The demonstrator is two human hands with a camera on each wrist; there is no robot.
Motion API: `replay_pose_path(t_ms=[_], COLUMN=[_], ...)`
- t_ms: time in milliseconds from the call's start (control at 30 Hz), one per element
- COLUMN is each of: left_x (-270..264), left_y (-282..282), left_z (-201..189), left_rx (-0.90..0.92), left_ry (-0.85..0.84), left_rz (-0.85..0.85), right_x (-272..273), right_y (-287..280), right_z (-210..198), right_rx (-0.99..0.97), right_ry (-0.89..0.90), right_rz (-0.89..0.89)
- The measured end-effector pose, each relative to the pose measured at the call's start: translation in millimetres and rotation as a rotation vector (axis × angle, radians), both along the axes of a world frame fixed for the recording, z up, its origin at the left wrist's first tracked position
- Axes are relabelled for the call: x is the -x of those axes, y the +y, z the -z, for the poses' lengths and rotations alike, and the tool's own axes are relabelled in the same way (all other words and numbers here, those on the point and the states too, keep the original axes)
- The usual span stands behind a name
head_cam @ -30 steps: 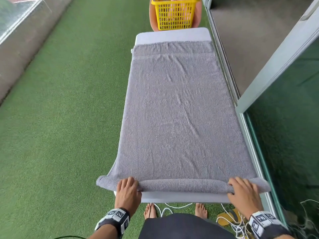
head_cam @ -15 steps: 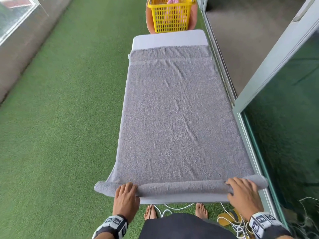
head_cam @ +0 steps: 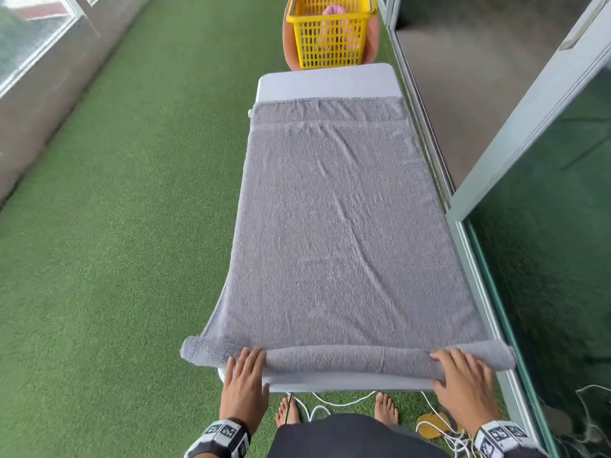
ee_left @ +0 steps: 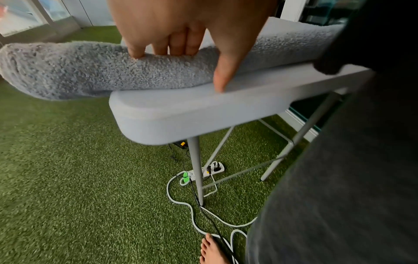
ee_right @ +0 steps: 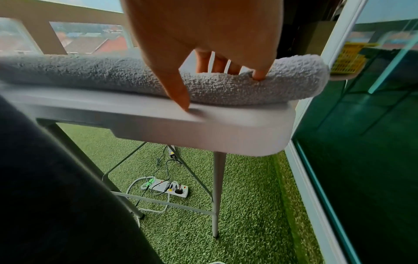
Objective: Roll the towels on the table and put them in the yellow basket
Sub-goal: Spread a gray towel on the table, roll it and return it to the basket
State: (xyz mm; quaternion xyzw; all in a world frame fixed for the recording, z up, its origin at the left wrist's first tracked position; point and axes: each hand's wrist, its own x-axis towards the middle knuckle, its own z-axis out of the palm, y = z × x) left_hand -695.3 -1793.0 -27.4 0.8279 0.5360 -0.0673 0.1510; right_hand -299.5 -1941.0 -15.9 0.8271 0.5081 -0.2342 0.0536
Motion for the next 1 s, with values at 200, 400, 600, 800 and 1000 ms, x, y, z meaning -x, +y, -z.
replay_pose_path(t_ms=[200,400,600,800,1000], left_x=[-8.7,-21.4,-12.1,-30.1,-37.6], left_y=[20.9,34.0,19.2,6.4,4.6], left_z=[-19.6,-13.8,-9.0,-10.6,-18.4], left_rx=[-0.071,0.032,-0.012,0.071,0.056], left_ry=[-0.029,-0.041,-0.082,-0.133,-0.154], left_rz=[-0.039,-0.141,-0.061,-0.085,-0.090], right_x=[-2.9,-21.4,-10.4,-31.8,-36.4], right_y=[27.7,44.2,13.0,4.0,8.9], right_z=[-17.5,-19.5,-4.8,-12.0,-9.6], right_rx=[-0.072,-0.132,-0.095,-0.108,-0.104], right_ry=[-0.038,-0.019,-0.020,-0.050,-0.075], right_rz=[-0.031,0.007,-0.056,-0.018,-0.017])
